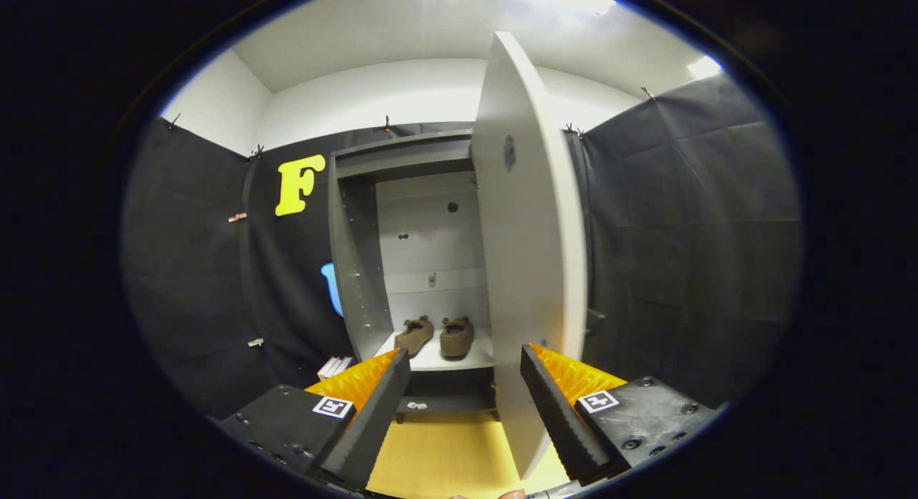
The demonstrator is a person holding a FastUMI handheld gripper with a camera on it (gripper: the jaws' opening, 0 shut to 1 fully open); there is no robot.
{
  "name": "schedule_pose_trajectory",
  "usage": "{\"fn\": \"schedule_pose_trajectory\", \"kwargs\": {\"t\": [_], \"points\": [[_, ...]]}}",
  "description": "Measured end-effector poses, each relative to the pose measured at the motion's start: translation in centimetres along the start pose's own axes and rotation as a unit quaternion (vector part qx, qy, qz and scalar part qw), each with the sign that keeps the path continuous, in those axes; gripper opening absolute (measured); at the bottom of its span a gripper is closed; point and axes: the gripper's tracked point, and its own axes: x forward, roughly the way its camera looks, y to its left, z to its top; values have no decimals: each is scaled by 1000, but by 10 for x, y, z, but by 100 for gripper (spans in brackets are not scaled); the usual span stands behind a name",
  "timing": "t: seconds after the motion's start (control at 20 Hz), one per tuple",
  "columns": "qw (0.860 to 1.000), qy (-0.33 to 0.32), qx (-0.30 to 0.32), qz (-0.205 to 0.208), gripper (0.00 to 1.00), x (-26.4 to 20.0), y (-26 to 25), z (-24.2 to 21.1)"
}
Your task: Open the shoe cabinet door, grab the shoes and put them into the shoe cabinet, then close the shoe cabinet door.
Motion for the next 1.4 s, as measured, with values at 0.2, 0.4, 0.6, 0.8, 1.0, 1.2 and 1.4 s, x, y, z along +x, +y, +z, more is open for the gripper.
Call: {"fn": "schedule_pose_trajectory", "kwargs": {"t": [0.2,0.4,0.6,0.8,1.0,1.2,1.4], "points": [[998,6,-28,-57,98,-6,-64,3],[993,14,-38,-108,98,13,-130,-3],[992,29,-27,-119,98,45,-161,-11],[994,25,-23,-103,98,51,-152,-13],[994,25,-13,-108,97,47,-139,-14],[993,27,-14,-111,98,42,-116,-18],[996,29,-10,-84,98,42,-77,-25]]}}
